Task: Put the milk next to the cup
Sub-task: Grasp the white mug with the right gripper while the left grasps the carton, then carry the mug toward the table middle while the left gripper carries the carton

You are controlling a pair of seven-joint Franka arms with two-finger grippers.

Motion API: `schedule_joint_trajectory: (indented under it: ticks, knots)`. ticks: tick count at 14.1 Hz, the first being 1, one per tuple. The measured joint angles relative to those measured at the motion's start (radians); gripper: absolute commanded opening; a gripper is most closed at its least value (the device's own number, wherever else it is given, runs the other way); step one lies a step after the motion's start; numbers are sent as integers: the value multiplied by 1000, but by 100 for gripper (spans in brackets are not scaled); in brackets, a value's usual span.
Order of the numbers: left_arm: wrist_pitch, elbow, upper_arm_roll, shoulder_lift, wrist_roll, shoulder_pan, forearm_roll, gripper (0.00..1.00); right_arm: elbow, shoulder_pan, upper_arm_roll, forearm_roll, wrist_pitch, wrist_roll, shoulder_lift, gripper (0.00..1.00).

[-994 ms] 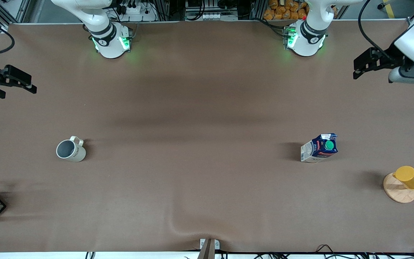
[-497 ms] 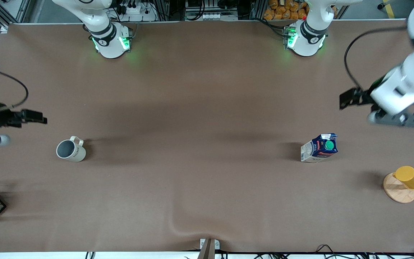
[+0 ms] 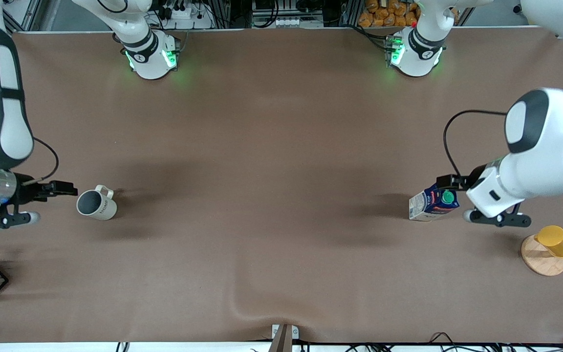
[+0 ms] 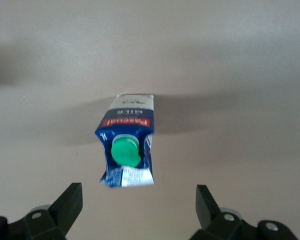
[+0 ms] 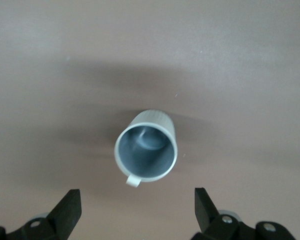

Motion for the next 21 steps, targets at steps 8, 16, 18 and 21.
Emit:
schedule_joint_trajectory:
  ticks: [8, 16, 18, 21]
  knots:
    - [68, -64, 3, 71, -21, 5, 49, 100, -26, -9, -2, 0, 203, -99, 152, 11]
    - [71, -75, 3, 121, -21, 5, 69, 0, 8, -5, 12, 0, 172, -134, 169, 0]
    - [74, -74, 3, 121, -21, 5, 74, 0, 77, 27, 20, 1, 59, -42, 165, 0]
    - [78, -60, 3, 116, -21, 5, 75, 0, 186, 126, 26, 9, -97, 166, 155, 0]
